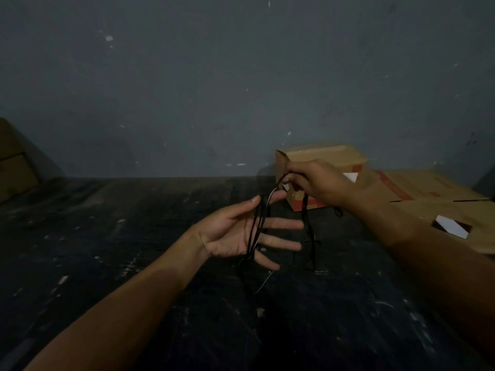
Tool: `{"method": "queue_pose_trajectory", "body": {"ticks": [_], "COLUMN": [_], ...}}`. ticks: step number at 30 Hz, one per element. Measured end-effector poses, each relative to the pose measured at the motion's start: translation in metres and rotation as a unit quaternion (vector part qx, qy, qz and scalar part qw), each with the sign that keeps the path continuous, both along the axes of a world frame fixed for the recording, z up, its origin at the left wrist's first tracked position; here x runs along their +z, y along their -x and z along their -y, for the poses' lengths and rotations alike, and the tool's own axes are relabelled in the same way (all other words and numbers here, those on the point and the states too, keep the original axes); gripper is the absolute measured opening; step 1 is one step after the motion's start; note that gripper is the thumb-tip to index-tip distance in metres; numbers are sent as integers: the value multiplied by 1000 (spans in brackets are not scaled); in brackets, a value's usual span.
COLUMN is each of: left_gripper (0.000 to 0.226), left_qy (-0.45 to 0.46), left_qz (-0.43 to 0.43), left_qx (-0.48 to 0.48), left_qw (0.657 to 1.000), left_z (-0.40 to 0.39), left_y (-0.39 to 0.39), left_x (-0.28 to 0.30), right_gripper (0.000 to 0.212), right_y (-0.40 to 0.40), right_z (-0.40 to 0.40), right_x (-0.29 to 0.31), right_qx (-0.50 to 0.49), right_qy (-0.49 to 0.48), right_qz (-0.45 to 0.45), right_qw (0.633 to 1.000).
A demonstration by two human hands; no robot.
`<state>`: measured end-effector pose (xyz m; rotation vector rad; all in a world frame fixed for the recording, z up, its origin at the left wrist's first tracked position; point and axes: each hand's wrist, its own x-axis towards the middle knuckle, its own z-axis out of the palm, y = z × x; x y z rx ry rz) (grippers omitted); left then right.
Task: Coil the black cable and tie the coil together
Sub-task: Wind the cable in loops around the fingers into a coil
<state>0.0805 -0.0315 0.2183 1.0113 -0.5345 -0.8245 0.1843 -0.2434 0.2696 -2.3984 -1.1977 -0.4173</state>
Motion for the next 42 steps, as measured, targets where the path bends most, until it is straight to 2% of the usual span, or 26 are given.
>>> {"method": "queue_pose_trajectory", "body": {"ticks": [2, 4, 5, 7, 10, 16, 18, 23, 31, 34, 37, 42], "left_gripper": [43, 43, 42, 43, 43, 44, 43, 39, 33, 31, 30, 35], "left_qy": [22, 46, 65, 104, 132, 114, 124, 133, 2, -102, -199, -345], "left_qz": [10, 23, 31, 46, 52, 58, 52, 48, 34, 45, 77, 24], "left_qx": [-7, -7, 0, 19, 58, 185, 228, 341, 422, 398, 356, 283], "left_qw": [1000, 999, 997, 993, 988, 974, 964, 929, 906, 910, 910, 895], "left_z": [8, 16, 18, 20, 15, 3, -2, -22, -51, -47, -42, -43], "left_y": [2, 2, 3, 2, -3, -17, -23, -39, -47, -46, -43, -32], "left_x": [3, 5, 6, 11, 22, 32, 32, 32, 2, -14, -29, -45], "right_gripper": [15, 18, 22, 27, 25, 20, 16, 22, 20, 21, 20, 13], "right_y": [5, 17, 24, 30, 39, 55, 59, 73, 65, 58, 49, 34], "right_z": [-5, -10, -13, -19, -28, -43, -46, -44, -27, -23, -17, -2], "right_x": [-19, -35, -43, -64, -95, -104, -103, -104, -70, -55, -37, -11], "right_qx": [23, 57, 61, 60, 59, 68, 83, 102, 69, 44, 18, -17], "right_qy": [-13, -75, -94, -90, -8, -30, -26, 2, 24, 89, 116, 125], "right_qz": [-65, -200, -233, -219, -184, -270, -295, -324, -228, -129, -22, 97], "right_qw": [998, 975, 966, 970, 981, 960, 951, 940, 971, 987, 993, 987]}}
